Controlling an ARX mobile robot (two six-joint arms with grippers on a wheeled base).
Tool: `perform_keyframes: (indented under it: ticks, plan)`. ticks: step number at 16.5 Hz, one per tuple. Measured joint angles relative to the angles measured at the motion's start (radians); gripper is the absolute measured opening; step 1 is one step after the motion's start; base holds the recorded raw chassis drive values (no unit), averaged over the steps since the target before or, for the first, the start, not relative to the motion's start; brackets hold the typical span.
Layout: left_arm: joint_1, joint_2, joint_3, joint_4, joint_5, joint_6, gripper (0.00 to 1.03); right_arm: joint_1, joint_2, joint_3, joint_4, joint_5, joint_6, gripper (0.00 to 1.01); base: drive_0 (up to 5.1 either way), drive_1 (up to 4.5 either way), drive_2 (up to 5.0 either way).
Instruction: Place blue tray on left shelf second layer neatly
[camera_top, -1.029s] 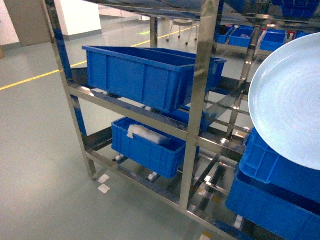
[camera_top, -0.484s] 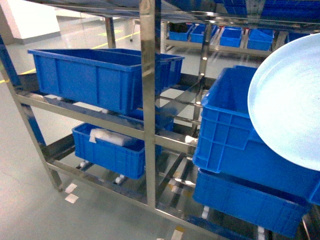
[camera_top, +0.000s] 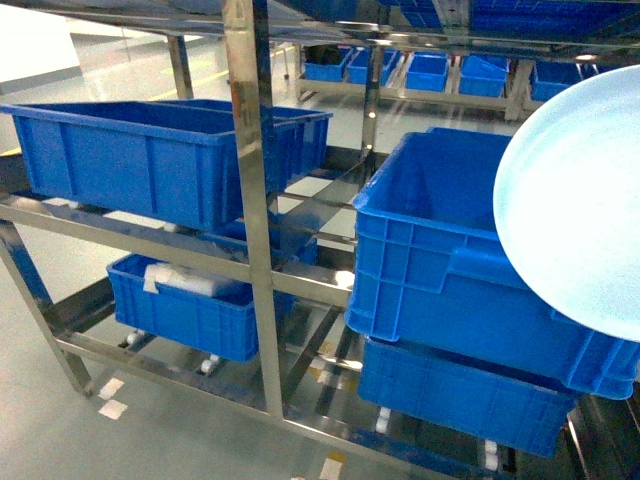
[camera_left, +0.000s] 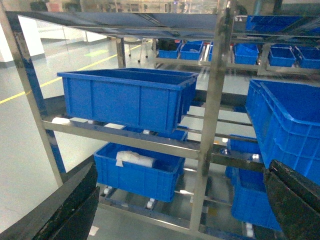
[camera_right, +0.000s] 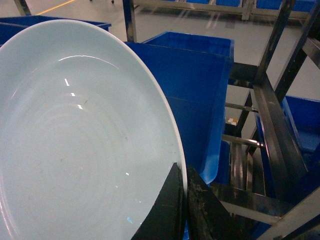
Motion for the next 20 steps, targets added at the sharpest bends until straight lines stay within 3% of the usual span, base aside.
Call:
perform_keyframes:
  ticks: [7, 20]
  plan:
    - [0.001, 0.0, 0.0, -0.001, 0.001, 0.0, 0.98, 0.0, 0.0, 0.0, 0.001, 0.0, 0.0, 0.02, -0.1, 3.68, -3.8]
    - [0.002, 0.0, 0.0, 0.0, 0.0, 0.0, 0.98, 0.0, 0.002, 0.001, -0.002, 0.002, 0.0, 0.02, -1.1, -1.08, -1.1]
